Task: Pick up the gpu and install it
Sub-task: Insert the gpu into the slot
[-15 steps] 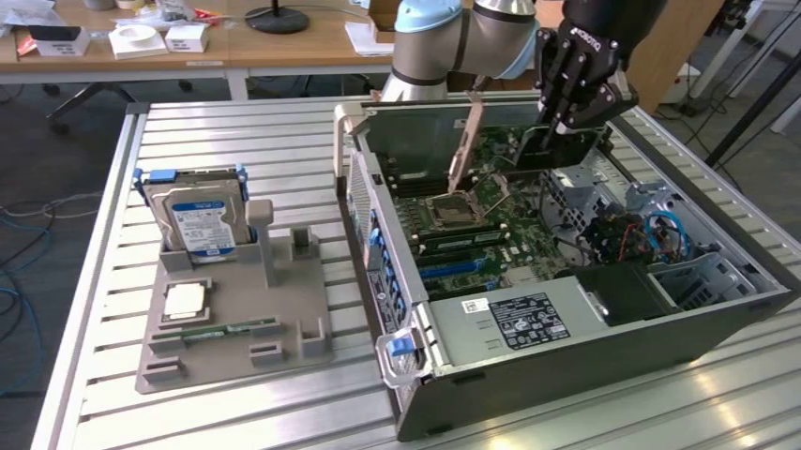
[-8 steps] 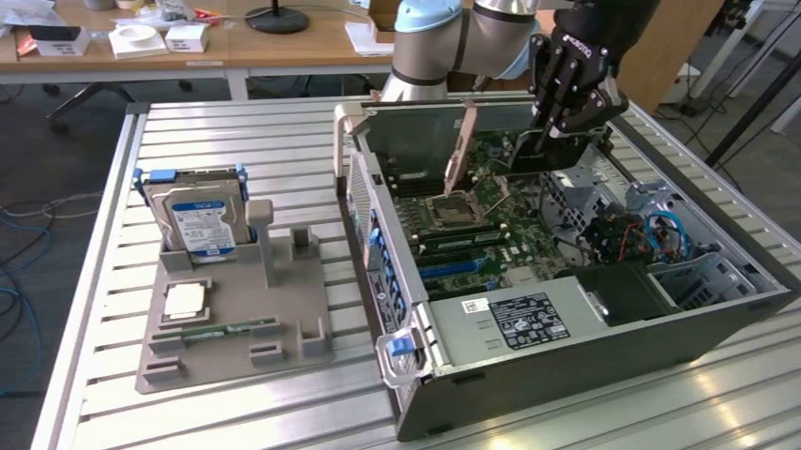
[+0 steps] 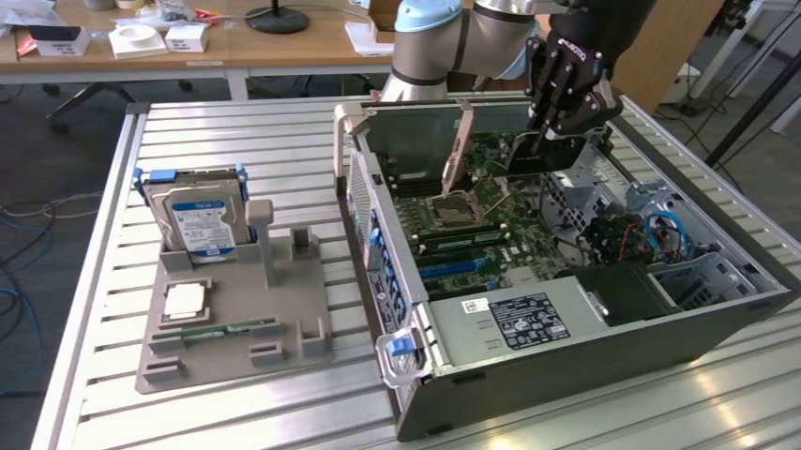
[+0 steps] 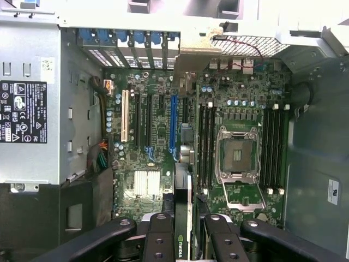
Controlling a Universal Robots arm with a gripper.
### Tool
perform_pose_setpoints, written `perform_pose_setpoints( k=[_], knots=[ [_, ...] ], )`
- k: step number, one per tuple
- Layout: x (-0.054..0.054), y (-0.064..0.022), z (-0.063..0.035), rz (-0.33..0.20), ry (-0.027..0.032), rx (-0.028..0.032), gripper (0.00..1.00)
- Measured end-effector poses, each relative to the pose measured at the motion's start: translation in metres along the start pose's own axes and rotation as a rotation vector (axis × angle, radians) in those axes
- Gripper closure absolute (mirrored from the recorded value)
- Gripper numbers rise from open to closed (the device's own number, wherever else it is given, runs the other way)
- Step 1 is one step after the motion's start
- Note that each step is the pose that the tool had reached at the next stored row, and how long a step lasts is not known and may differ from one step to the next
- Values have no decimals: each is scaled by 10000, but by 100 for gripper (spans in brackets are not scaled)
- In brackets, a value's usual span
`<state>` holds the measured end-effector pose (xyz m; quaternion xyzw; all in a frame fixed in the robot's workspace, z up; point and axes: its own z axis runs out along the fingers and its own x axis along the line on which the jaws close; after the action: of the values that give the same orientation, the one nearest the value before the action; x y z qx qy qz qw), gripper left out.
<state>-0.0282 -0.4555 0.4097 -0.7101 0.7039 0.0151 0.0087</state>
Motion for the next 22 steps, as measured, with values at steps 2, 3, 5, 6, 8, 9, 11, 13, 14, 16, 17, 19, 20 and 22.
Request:
perform_pose_setpoints(
  k=[2, 3, 5, 6, 8, 9, 11, 13, 14, 16, 17, 19, 20, 22],
  knots=[
    [0, 0, 3, 0, 0, 0, 74],
    [0, 0, 8, 1, -3, 1, 74],
    [0, 0, 21, 7, 0, 0, 74],
    [1, 0, 30, 11, -1, 0, 74],
    [1, 0, 49, 22, 0, 1, 74],
    [2, -1, 58, 27, 0, 1, 74],
    [2, 0, 66, 33, 0, 1, 74],
    [2, 0, 66, 33, 2, 0, 74],
    [2, 0, 67, 34, 0, 1, 74],
    [2, 0, 68, 33, -1, 1, 74],
    [2, -1, 73, 34, -3, 2, 74],
    [3, 0, 91, 34, -2, 2, 74],
    [3, -1, 103, 33, -2, 2, 74],
    [4, -1, 126, 34, 1, 1, 74]
  ],
)
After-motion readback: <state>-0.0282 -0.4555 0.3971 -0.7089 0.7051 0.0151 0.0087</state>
